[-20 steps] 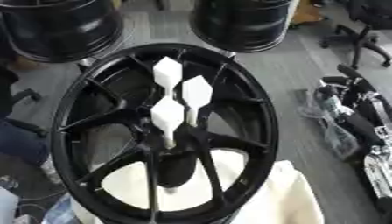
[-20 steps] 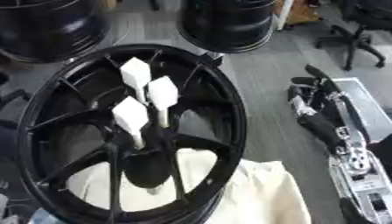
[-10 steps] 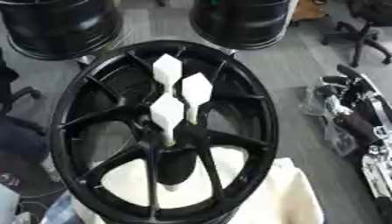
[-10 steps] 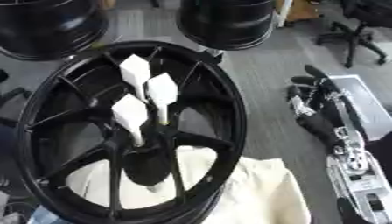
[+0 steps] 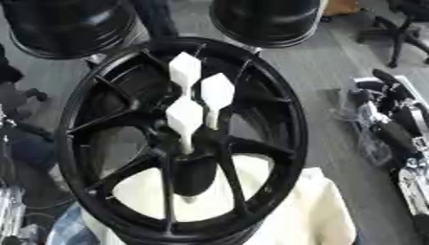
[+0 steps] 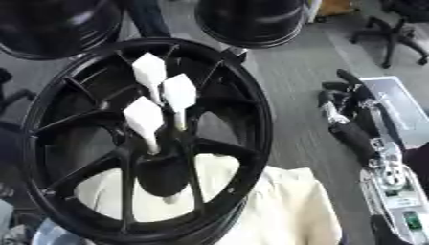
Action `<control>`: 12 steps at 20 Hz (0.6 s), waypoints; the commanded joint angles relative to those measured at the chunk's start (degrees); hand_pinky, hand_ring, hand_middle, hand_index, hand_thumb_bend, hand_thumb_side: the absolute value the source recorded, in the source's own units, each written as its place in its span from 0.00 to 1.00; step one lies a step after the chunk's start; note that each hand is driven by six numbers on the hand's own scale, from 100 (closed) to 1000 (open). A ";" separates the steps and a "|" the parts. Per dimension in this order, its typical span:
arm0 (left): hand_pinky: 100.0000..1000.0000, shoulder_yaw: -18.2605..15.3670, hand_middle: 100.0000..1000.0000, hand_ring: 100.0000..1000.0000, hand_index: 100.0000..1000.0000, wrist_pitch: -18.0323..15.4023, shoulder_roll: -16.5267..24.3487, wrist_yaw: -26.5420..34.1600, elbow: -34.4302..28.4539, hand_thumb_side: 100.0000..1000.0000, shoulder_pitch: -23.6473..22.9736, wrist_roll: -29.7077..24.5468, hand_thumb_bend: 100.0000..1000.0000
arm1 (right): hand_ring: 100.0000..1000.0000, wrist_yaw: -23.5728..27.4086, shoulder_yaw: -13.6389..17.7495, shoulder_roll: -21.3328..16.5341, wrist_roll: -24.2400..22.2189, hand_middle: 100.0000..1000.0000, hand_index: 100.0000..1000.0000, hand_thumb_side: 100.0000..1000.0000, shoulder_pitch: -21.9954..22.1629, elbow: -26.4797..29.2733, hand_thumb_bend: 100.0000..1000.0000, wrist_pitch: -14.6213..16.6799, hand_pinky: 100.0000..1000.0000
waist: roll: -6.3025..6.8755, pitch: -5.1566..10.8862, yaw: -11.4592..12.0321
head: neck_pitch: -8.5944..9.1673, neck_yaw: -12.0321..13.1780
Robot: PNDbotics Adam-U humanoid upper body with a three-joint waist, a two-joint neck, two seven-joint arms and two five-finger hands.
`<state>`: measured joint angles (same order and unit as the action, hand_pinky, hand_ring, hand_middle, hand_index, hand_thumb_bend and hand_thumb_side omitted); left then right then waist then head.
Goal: Pull the pin out of the wheel hub.
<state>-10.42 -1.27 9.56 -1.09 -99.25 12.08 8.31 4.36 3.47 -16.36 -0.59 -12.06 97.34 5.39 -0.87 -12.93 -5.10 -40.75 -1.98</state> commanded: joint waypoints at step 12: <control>0.73 0.12 0.65 0.75 0.79 0.05 0.11 -1.02 -1.06 0.81 0.45 -0.80 0.33 | 0.72 -1.25 0.53 -0.64 0.22 0.72 0.93 0.28 -0.56 1.22 0.09 -0.13 0.78 | 0.05 -0.33 0.10 | 0.01 0.43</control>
<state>-10.38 -1.10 9.49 -2.03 -99.25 12.08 7.70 3.32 3.53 -16.36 -0.56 -12.09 97.35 5.41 -0.85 -13.84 -5.01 -40.77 -1.61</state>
